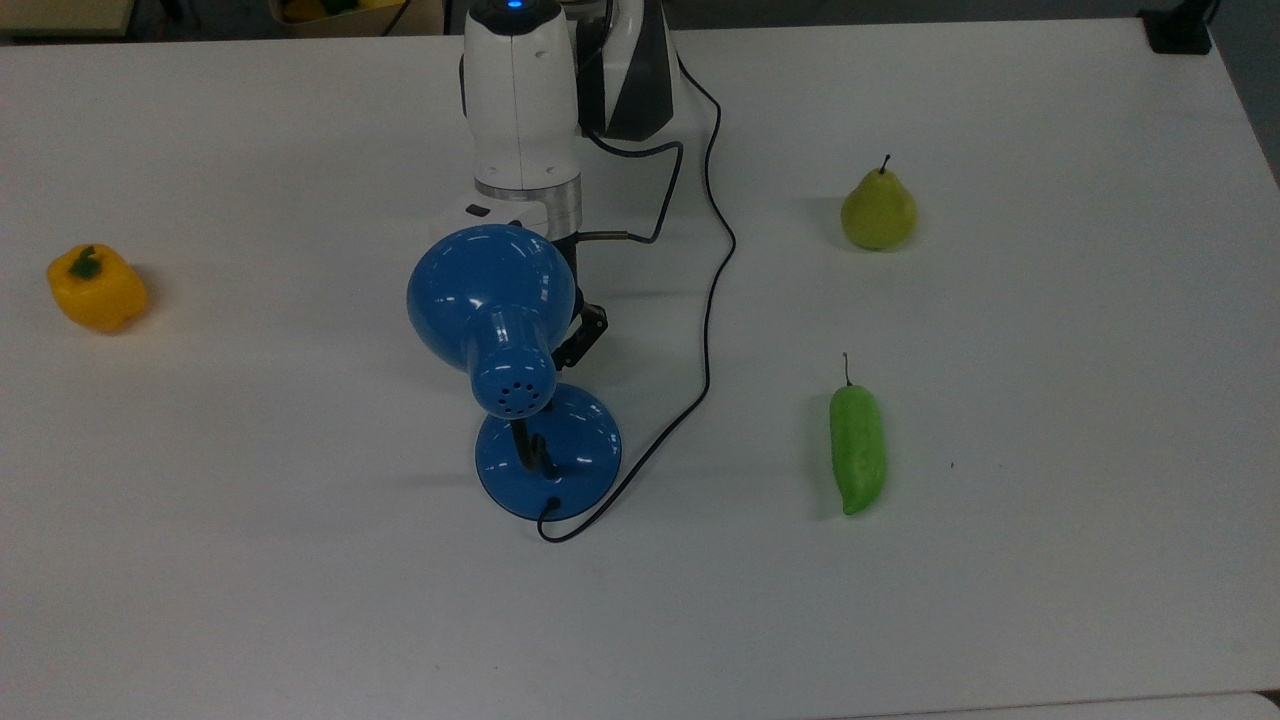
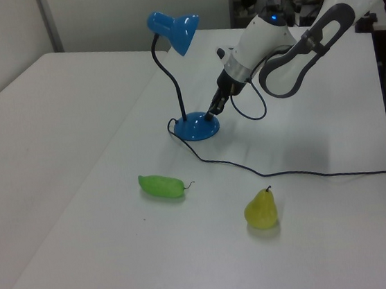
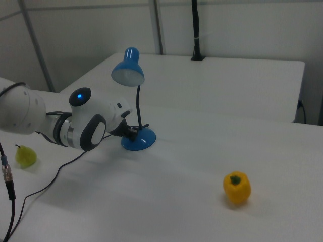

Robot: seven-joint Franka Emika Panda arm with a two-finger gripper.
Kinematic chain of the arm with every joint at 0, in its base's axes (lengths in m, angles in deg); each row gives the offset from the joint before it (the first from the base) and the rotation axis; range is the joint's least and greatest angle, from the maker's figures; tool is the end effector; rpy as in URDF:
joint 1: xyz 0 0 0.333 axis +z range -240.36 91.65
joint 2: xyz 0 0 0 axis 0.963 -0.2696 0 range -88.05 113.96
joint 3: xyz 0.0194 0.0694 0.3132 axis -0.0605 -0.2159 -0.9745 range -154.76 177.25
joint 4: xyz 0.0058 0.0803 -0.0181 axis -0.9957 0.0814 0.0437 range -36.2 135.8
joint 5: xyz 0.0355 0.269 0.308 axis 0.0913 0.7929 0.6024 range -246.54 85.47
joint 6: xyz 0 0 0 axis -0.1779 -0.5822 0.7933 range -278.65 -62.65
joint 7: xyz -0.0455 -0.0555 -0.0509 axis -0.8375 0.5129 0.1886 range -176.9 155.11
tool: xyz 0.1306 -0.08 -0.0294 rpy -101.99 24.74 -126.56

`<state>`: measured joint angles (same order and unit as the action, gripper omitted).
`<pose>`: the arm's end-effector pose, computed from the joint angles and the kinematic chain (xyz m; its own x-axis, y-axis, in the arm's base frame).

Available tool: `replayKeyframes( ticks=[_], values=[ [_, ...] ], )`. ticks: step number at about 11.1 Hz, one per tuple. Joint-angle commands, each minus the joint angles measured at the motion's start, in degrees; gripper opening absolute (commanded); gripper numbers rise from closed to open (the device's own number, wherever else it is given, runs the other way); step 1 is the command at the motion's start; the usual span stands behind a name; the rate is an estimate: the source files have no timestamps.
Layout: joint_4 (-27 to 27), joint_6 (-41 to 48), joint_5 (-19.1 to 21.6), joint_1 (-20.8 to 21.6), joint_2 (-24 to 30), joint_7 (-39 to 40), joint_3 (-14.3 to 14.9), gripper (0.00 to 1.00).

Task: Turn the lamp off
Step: 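Press the switch on the lamp base with the gripper fingers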

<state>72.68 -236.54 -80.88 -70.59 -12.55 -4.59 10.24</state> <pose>0.7000 0.0583 0.2632 0.8068 0.1778 0.5635 0.1756 -0.9827 0.0588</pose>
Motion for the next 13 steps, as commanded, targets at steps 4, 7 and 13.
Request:
replayKeyframes(
  ticks=[4,7,13],
  values=[
    [0.3,-0.6,-0.7,-0.2,-0.6,0.6,0.3,0.0],
    [1.2,2.2,-0.7,-0.3,1.8,0.6,0.4,0.0],
    [0.6,26.3,-0.9,-0.3,10.9,1.0,0.4,0.0]
  ],
)
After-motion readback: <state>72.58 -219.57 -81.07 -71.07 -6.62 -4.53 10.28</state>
